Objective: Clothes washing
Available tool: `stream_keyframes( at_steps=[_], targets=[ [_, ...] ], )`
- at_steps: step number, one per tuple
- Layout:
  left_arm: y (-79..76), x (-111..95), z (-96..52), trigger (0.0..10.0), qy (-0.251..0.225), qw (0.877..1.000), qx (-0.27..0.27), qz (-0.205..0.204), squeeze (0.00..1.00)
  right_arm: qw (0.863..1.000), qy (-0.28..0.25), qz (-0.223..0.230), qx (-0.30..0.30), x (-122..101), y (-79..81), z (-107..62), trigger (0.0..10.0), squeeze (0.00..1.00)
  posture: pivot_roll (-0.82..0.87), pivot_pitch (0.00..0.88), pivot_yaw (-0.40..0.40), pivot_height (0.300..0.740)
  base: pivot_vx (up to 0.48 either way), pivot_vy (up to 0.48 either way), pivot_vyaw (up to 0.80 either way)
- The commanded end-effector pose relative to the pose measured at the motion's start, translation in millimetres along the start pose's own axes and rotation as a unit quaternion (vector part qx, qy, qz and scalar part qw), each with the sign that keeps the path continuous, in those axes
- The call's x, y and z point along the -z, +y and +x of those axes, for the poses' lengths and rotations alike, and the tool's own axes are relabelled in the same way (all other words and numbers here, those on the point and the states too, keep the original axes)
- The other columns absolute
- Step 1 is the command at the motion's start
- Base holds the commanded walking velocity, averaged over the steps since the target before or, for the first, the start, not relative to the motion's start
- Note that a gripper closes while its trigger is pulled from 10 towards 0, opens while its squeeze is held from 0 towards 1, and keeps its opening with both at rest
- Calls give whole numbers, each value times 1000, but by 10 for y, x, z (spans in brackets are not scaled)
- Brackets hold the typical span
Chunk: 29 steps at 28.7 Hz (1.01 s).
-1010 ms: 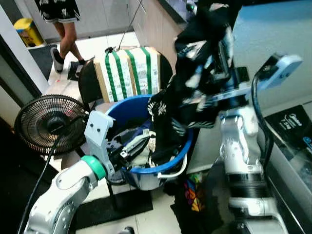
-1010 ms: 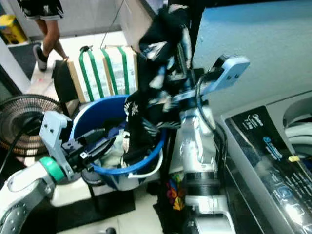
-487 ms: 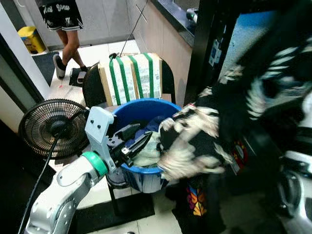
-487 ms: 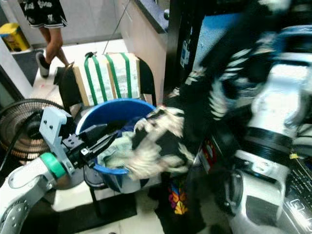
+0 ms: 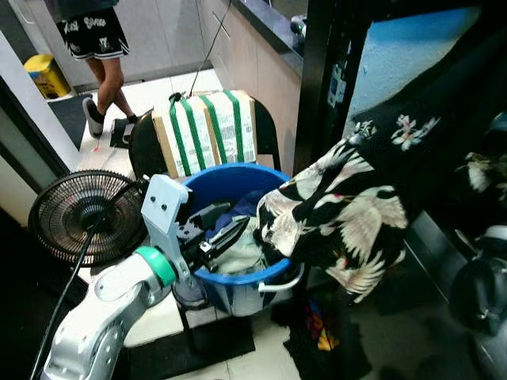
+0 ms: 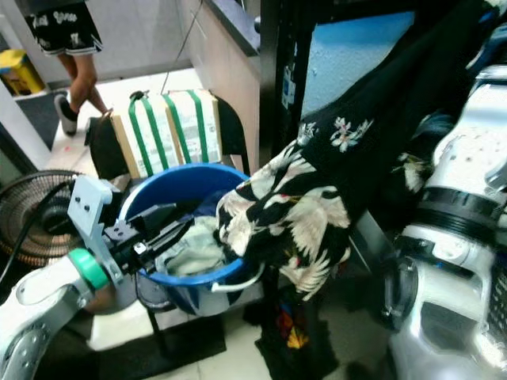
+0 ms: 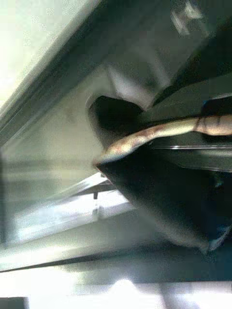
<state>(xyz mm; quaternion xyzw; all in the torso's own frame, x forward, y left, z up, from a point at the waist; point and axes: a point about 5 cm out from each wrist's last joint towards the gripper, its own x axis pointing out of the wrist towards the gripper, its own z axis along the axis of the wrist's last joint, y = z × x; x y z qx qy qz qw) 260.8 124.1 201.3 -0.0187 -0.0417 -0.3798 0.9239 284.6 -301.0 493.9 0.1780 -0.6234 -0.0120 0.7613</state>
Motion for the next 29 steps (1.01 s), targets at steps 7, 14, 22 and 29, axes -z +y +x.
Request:
stream_keyframes(
  at_steps=[7,14,22,29],
  targets=[
    [43,47,-32,10000,10,1000,-12,7,0,990,92,-39,-102,294,280,-35,0,0,101,5,127,740,0,0,0],
    [34,42,-12,10000,11,1000,-12,9,0,954,272,-27,-119,1134,377,-1085,0,0,118,14,124,740,0,0,0],
    [37,40,-16,10000,12,1000,-15,13,0,942,314,-14,-121,1296,457,-1447,4980,0,127,16,118,740,0,0,0],
    [37,42,-13,10000,12,1000,-19,16,0,930,354,-3,-99,1347,487,-1739,8627,0,127,17,117,740,0,0,0]
  ],
)
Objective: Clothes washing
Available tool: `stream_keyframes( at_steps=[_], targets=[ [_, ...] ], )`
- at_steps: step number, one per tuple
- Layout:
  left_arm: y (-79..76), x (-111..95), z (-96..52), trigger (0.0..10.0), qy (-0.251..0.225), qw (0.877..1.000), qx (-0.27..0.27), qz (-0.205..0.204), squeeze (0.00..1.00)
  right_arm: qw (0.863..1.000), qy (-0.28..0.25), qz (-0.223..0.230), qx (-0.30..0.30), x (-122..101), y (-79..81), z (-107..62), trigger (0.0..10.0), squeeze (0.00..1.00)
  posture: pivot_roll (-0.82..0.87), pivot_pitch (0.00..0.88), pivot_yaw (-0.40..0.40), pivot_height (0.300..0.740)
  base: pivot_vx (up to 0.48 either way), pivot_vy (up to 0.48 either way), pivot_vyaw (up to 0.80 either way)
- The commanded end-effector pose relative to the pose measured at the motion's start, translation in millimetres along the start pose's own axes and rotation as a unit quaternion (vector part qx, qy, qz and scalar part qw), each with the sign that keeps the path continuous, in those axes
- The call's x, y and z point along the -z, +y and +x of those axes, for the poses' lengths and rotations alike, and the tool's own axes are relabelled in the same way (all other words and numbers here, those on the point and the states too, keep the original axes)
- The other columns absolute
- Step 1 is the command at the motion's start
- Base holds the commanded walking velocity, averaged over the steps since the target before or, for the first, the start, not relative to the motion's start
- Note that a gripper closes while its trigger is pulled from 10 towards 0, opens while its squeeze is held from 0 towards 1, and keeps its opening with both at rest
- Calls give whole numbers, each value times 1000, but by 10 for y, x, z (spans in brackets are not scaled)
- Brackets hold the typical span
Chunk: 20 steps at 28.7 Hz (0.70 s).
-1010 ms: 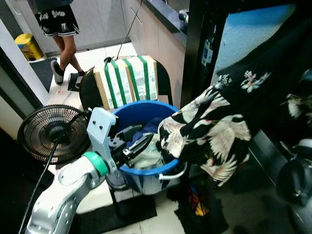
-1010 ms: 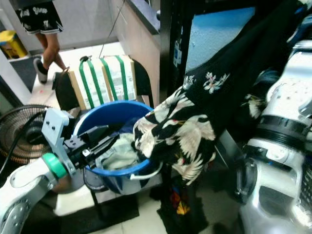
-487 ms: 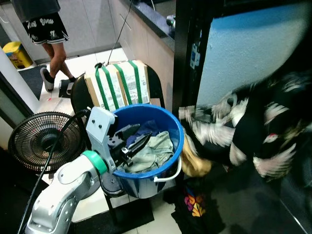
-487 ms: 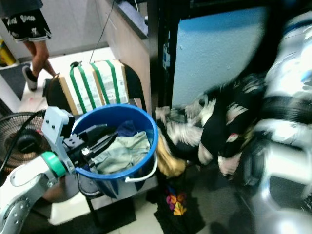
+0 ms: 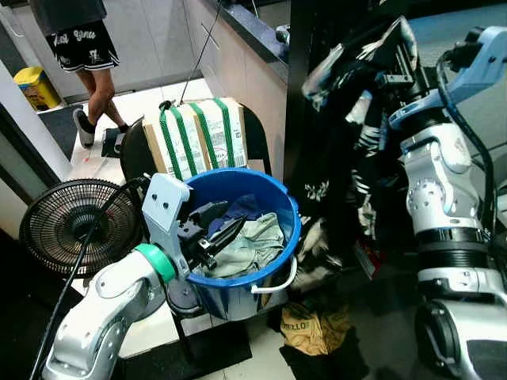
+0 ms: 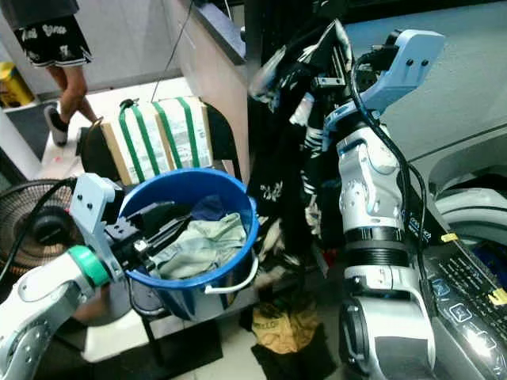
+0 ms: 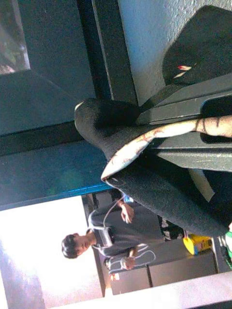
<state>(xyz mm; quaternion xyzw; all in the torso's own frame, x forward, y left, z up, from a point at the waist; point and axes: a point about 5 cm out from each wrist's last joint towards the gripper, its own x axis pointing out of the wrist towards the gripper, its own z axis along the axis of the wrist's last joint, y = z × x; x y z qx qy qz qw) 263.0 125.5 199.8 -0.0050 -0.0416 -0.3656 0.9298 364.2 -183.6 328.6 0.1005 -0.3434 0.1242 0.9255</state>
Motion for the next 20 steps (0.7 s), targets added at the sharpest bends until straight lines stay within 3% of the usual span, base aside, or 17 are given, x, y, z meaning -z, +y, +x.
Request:
stream_keyframes(
  at_steps=[1,3,5,9,20],
  targets=[
    [33,37,-7,10000,11,1000,-17,9,0,998,59,17,20,205,42,-123,10000,0,127,17,117,740,0,0,0],
    [48,41,-2,10000,14,1000,-25,12,0,996,81,22,26,268,58,-164,10000,0,127,17,117,740,0,0,0],
    [150,58,25,10000,30,996,-77,34,0,994,97,35,21,358,153,-258,10000,0,125,17,117,740,0,0,0],
    [233,8,53,10000,22,993,-108,50,0,996,74,53,26,331,237,-293,10000,0,127,16,110,740,0,0,0],
    [134,-36,86,10000,6,996,-74,40,0,991,37,101,82,196,87,-293,10000,0,127,13,110,740,0,0,-765]
  ],
)
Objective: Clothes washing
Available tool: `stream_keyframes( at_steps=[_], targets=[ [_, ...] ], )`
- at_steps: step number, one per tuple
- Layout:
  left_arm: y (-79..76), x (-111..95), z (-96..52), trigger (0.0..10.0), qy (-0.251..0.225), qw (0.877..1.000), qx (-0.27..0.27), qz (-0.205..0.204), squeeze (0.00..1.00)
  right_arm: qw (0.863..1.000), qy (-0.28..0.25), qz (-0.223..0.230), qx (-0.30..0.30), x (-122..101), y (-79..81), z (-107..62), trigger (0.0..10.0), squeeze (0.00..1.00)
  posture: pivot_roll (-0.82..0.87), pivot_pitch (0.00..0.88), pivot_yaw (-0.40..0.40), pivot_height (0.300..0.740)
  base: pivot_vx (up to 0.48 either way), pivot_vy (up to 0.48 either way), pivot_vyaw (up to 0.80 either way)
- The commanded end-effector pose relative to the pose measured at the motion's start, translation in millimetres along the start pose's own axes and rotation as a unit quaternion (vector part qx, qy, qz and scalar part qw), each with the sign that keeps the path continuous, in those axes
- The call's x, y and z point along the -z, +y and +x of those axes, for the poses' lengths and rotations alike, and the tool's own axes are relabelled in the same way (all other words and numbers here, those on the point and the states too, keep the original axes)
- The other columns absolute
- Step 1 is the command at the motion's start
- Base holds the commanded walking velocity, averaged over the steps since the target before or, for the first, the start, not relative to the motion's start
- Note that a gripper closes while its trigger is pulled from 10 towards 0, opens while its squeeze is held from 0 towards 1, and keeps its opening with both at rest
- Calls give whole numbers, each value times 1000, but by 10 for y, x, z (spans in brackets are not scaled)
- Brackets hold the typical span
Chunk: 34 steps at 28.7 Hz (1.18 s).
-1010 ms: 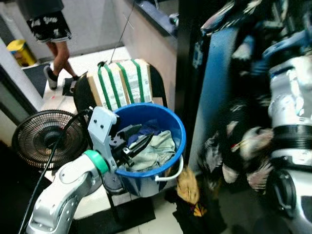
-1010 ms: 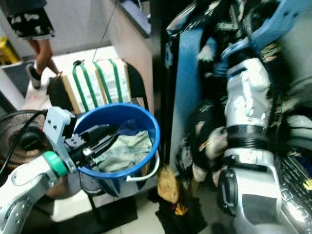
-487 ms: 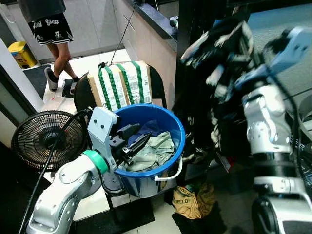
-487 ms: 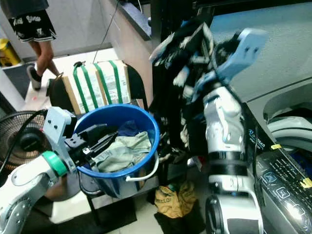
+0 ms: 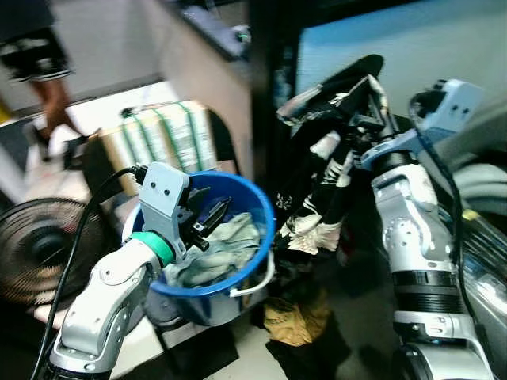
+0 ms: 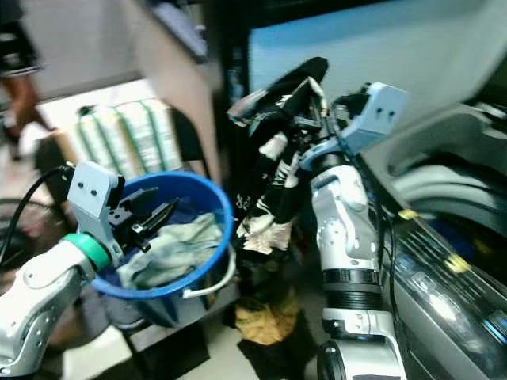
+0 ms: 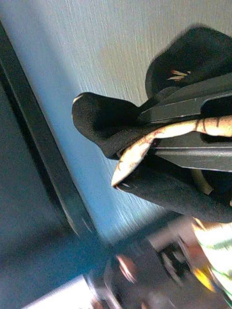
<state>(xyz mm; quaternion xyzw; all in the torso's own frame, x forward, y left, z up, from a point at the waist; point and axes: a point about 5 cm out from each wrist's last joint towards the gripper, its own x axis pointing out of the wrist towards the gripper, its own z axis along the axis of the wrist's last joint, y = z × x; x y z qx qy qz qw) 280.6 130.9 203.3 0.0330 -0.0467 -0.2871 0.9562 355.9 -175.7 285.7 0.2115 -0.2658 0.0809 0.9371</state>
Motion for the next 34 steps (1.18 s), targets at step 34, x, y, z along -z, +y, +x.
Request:
stream_keyframes(
  at_steps=[34],
  targets=[
    [165,-81,-1,10000,-15,998,-61,9,0,995,-94,32,-7,-502,70,136,10000,0,133,0,106,740,0,0,-800]
  ],
)
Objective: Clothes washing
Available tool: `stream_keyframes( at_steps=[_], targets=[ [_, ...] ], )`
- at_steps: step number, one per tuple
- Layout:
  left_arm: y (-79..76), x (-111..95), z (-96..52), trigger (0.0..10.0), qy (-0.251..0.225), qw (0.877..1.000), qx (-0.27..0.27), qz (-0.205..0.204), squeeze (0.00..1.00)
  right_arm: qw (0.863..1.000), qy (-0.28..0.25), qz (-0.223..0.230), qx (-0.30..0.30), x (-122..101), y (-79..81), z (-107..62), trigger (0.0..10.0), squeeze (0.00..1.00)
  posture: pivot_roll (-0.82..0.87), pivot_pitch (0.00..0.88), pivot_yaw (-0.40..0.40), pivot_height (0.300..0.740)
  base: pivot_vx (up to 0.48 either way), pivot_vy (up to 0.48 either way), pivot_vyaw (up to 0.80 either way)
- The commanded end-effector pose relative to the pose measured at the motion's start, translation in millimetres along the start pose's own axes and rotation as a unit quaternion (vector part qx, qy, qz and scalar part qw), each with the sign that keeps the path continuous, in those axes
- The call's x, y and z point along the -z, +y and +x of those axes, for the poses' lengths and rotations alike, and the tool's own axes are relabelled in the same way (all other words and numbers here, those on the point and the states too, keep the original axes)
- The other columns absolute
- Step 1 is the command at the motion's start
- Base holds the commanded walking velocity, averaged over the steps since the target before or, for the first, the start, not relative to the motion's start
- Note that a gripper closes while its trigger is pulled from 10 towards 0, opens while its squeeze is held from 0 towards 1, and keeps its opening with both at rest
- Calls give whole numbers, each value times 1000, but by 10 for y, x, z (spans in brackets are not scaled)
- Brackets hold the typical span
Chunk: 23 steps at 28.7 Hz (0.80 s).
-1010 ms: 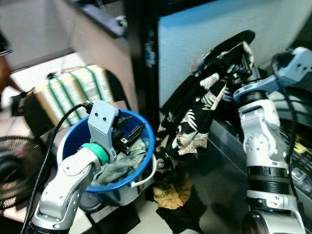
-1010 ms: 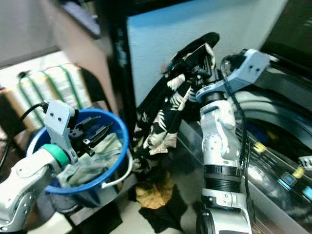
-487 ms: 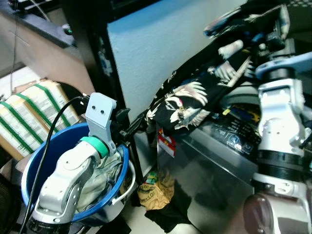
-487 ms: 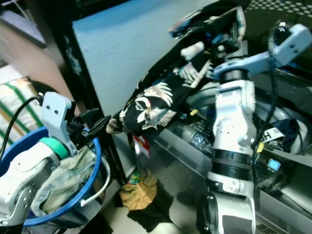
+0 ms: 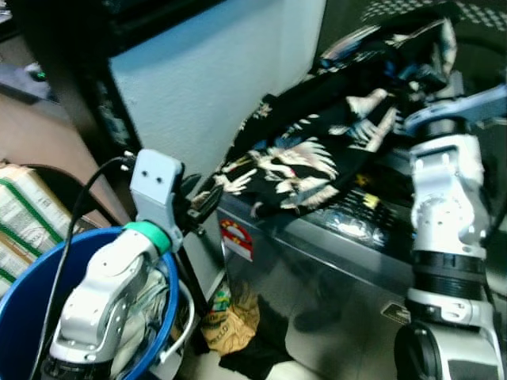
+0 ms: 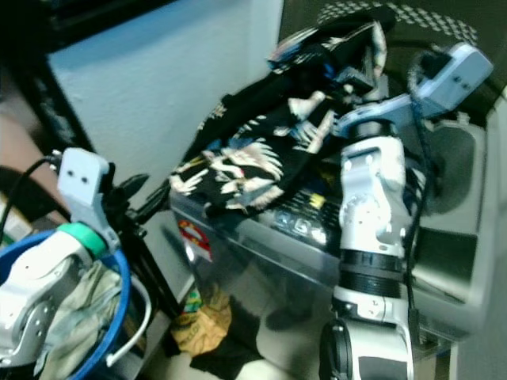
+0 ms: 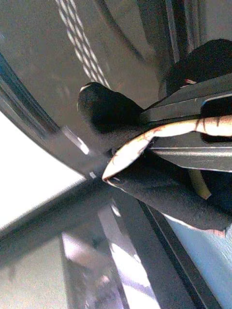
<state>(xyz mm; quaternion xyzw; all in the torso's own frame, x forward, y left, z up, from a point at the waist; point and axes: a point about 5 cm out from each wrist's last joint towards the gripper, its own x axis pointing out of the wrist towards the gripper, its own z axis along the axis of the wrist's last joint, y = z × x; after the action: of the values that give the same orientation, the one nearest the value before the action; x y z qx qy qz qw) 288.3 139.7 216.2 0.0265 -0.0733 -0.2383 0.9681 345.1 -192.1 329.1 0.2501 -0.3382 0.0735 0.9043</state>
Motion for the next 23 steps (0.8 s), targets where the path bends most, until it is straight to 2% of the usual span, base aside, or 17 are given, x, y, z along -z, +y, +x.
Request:
stream_keyframes(
  at_steps=[1,17,23],
  targets=[
    [49,35,-24,10000,10,1000,-11,8,0,1000,-12,-4,-6,-38,30,11,10000,0,134,0,107,740,0,0,-800],
    [98,32,-30,10000,11,1000,-25,14,0,1000,-5,-19,-4,8,17,5,10000,0,144,0,104,740,0,0,-800],
    [148,7,-47,10000,-1,999,-50,9,0,1000,0,-22,-11,32,50,19,10000,0,147,1,99,740,0,0,-800]
  ],
)
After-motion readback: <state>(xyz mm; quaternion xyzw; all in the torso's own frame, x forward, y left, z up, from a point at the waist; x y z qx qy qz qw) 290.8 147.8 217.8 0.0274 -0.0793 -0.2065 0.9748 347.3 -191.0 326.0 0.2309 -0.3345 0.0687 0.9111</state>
